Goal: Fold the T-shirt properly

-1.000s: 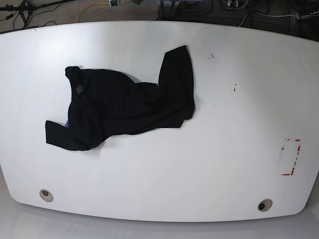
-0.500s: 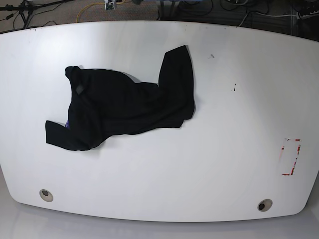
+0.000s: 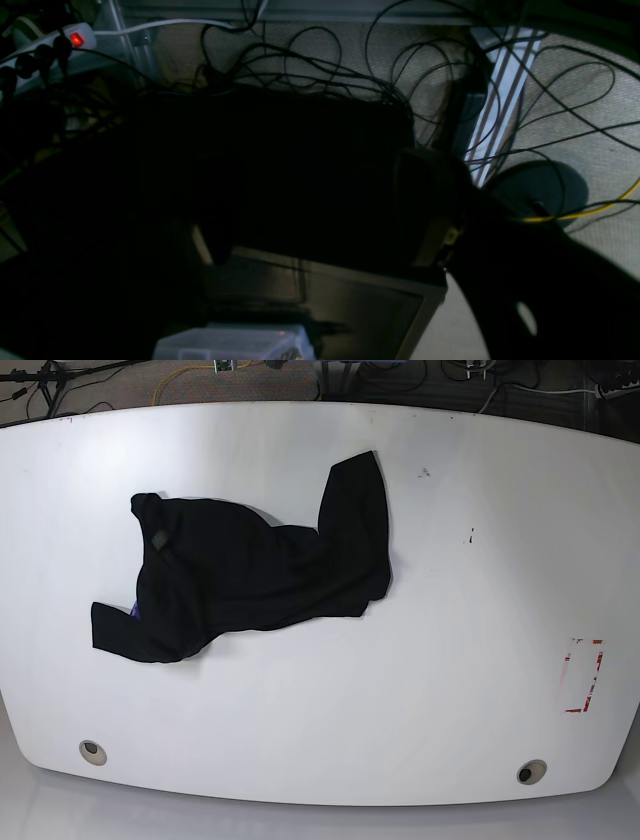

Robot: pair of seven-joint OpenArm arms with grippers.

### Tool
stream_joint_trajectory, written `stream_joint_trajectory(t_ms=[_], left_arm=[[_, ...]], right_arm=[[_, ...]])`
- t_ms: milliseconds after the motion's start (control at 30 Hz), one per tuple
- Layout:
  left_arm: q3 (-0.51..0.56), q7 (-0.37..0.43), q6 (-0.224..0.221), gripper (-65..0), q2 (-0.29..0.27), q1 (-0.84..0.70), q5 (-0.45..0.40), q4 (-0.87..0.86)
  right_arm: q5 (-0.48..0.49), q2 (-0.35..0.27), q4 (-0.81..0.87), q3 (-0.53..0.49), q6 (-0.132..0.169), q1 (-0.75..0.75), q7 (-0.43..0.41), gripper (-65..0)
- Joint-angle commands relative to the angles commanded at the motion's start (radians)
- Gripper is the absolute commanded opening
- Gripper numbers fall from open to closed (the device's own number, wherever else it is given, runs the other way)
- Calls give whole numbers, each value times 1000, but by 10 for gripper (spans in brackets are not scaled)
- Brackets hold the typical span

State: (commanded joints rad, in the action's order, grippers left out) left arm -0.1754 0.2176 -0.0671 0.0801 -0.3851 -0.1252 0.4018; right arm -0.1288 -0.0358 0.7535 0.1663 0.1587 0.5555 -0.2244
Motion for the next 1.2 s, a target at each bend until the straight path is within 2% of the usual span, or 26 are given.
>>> stream_joint_trajectory(t_ms=[133,267,333,467,733,1200], left_arm=[[-2,13,59,-213,4,-79,33,123],[-2,18,97,-215,6,-139,71,235],[0,-1,113,-214,2,-189,87,358],[2,-8,101,-215,-6,-182,77,375],[4,-30,49,-216,-27,-126,56,334],[7,-46,58,-213,-10,-199,48,462]], right_arm=[[16,0,94,-2,4,56,0,-596],[30,1,160,-5,5,95,-2,-596],[14,5,216,-7,4,126,-3,-596],[9,8,220,-5,1,124,2,-596],[2,14,208,0,0,105,8,-595],[0,24,304,5,2,184,-5,-595]])
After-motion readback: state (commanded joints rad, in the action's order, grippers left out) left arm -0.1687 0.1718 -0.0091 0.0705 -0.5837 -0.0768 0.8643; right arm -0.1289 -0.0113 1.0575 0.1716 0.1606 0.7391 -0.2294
